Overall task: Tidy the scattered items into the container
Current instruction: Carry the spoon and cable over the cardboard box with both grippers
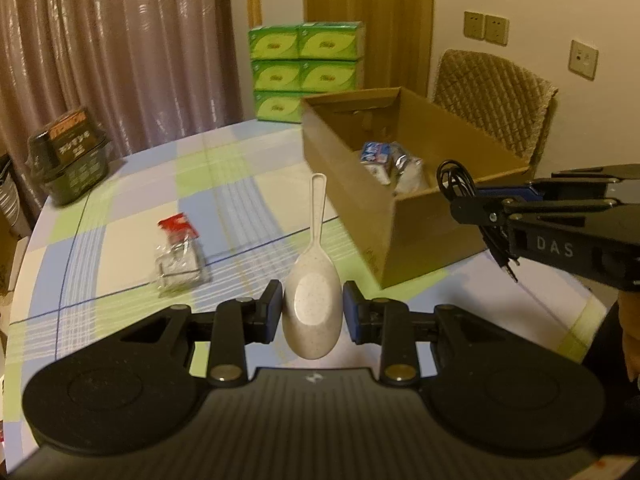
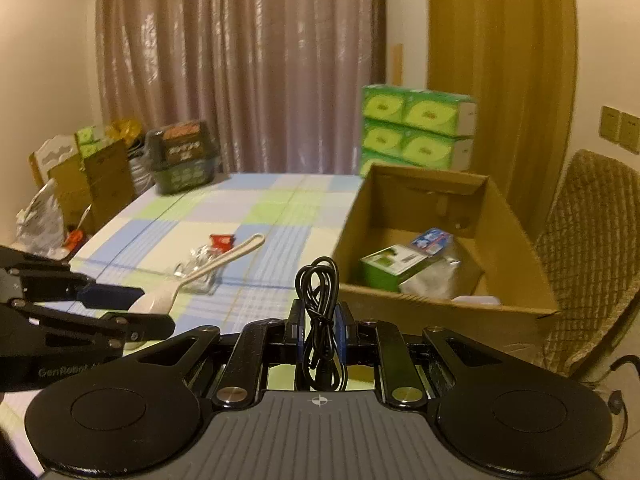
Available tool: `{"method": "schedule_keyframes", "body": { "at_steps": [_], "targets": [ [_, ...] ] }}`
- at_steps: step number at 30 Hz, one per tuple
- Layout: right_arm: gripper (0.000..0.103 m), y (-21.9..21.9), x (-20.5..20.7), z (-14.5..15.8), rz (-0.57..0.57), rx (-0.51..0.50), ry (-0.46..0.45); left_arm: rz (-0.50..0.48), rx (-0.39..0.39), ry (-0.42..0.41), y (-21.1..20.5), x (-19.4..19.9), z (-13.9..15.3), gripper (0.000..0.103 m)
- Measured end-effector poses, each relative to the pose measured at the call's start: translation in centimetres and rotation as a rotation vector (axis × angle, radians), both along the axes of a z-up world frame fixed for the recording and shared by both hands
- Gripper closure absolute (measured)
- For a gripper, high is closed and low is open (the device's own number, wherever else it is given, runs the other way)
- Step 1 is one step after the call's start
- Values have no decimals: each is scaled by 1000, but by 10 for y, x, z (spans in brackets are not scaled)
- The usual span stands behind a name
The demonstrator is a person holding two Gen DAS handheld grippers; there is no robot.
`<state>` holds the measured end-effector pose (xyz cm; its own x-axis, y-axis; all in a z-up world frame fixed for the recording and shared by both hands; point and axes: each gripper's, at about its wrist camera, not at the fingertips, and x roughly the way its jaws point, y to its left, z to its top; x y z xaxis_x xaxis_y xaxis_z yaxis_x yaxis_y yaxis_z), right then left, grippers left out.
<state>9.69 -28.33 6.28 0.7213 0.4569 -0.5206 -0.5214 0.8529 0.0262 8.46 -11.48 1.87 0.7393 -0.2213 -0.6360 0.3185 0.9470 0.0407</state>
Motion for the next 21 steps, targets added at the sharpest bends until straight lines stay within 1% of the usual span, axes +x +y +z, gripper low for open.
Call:
{"method": "schedule_keyframes", "body": {
  "at_steps": [7, 14, 21],
  "targets": [
    [91, -29, 13, 17, -58, 22, -36, -34, -38, -13, -26, 12, 13, 76],
    [91, -51, 30, 26, -100, 28, -57, -65, -66, -27, -50, 27, 26, 76],
    [91, -67, 52, 33, -129, 31, -73, -81, -95, -37, -73, 51, 35, 76]
  ]
}}
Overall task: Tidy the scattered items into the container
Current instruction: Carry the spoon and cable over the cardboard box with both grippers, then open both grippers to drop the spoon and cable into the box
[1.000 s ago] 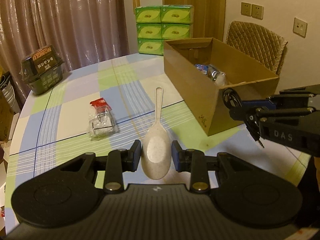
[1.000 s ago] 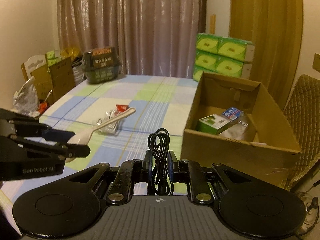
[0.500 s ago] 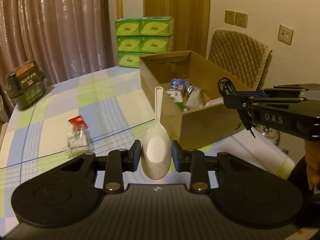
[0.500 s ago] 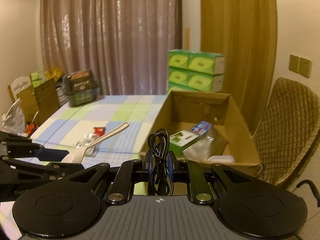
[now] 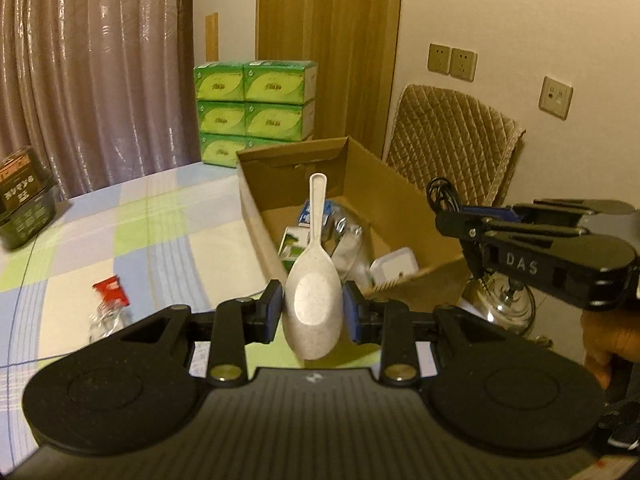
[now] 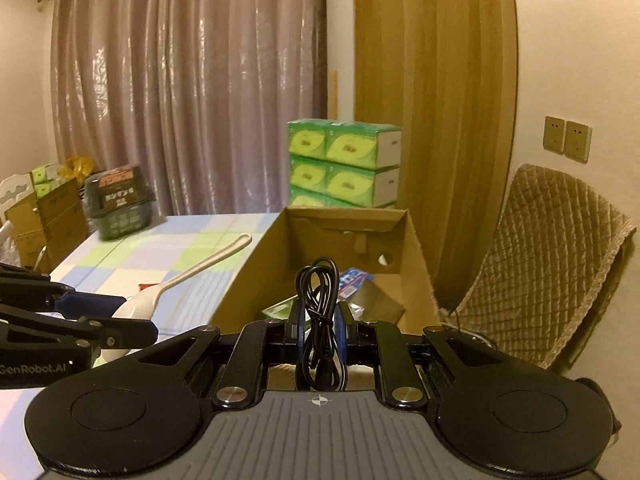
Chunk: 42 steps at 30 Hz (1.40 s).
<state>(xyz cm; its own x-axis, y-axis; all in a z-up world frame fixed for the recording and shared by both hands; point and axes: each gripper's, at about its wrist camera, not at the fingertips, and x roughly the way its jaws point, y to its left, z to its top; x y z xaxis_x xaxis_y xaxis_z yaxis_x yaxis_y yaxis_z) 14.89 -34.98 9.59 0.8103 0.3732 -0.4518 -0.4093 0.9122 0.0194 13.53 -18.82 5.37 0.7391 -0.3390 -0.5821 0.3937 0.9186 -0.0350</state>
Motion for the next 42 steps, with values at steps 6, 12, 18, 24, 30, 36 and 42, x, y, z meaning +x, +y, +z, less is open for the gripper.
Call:
{"method": "schedule_keyframes", "body": {
  "at_steps": [6, 12, 18, 24, 30, 36, 42],
  "targets": [
    [91, -9, 24, -1, -15, 6, 4, -8, -31, 12, -17, 25, 3, 76],
    [91, -12, 43, -2, -20, 14, 12, -11, -44, 22, -29, 47, 1, 76],
    [91, -14, 57, -2, -23, 18, 13, -18, -45, 26, -38, 64, 0, 76],
    [91, -15, 67, -5, -29, 20, 20, -18, -50, 41, -40, 75, -5, 76],
    [91, -17, 75, -11, -39, 22, 33, -15, -58, 57, -43, 84, -11, 76],
    [91, -17, 81, -14, -43, 22, 43, -11, -83, 75, -44, 92, -17, 76],
    [91, -18, 85, -16, -46, 21, 49, 4, -83, 96, -43, 98, -26, 64]
  ]
}}
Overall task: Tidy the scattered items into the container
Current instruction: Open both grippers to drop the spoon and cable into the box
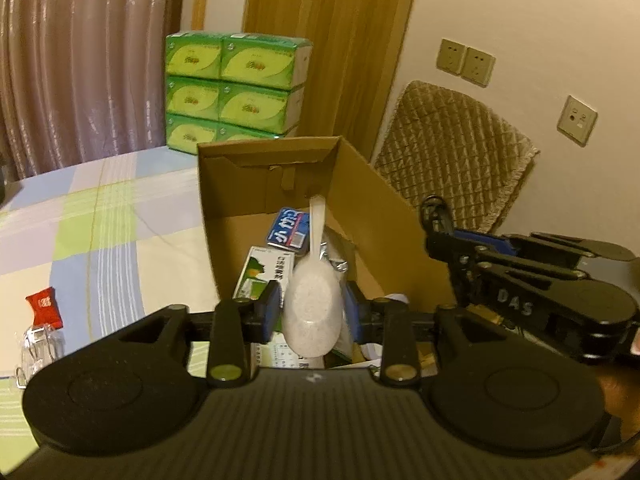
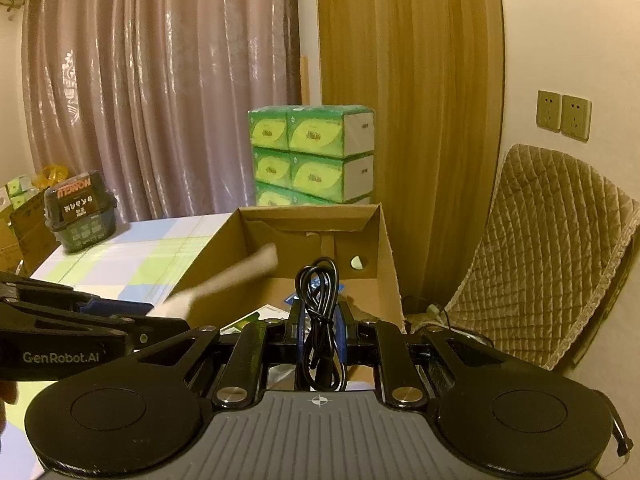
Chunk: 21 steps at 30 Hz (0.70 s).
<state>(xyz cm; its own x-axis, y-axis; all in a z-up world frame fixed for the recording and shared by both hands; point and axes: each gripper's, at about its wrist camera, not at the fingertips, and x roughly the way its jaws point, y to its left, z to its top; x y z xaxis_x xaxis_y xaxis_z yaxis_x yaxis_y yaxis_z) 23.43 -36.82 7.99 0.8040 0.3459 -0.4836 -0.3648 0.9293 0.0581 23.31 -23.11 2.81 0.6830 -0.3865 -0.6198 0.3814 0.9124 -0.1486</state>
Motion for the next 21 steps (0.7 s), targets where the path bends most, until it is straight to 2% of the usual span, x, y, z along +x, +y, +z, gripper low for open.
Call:
{"method": "schedule_keyframes", "body": {
  "at_steps": [21],
  "targets": [
    [91, 9, -1, -1, 20, -4, 11, 26, 20, 3, 20, -18, -4, 57]
  ]
}}
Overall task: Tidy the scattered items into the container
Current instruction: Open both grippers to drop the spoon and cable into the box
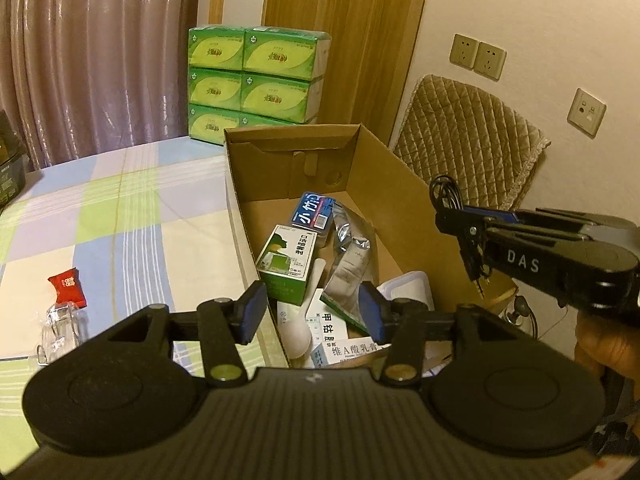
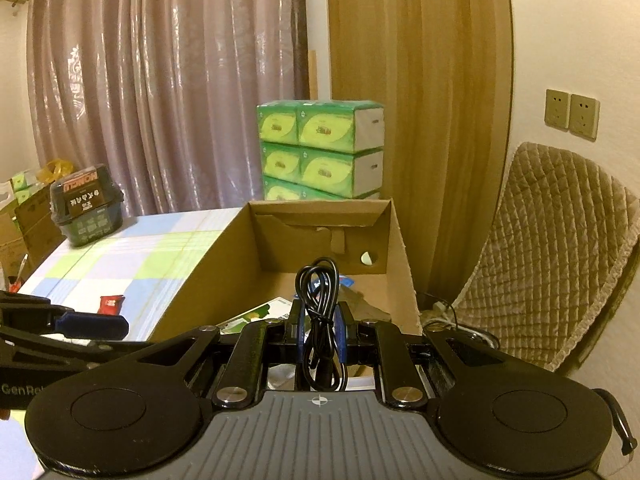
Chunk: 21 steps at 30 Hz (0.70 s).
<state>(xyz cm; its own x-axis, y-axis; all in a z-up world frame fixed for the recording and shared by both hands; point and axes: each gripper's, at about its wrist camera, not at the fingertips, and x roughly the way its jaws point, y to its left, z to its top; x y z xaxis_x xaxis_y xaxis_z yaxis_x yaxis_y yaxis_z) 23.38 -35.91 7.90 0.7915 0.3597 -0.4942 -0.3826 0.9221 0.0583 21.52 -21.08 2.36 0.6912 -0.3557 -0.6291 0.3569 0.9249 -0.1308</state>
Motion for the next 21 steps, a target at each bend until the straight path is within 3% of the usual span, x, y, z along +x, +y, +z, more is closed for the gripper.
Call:
{"method": "schedule_keyframes", "body": {
  "at_steps": [6, 8, 9, 10, 21],
  "targets": [
    [88, 8, 3, 3, 27, -3, -7, 7, -2, 0, 4, -3, -2, 53],
    [68, 8, 3, 2, 28, 3, -5, 11, -3, 0, 8, -4, -2, 53],
    [47, 8, 3, 2, 26, 7, -8, 15, -4, 1, 10, -4, -2, 53],
    [38, 7, 2, 2, 19, 11, -14, 18, -4, 2, 12, -5, -3, 53],
    [38, 11, -6, 4, 18, 23, 6, 64, 9, 4, 43, -16, -5, 47]
  ]
}}
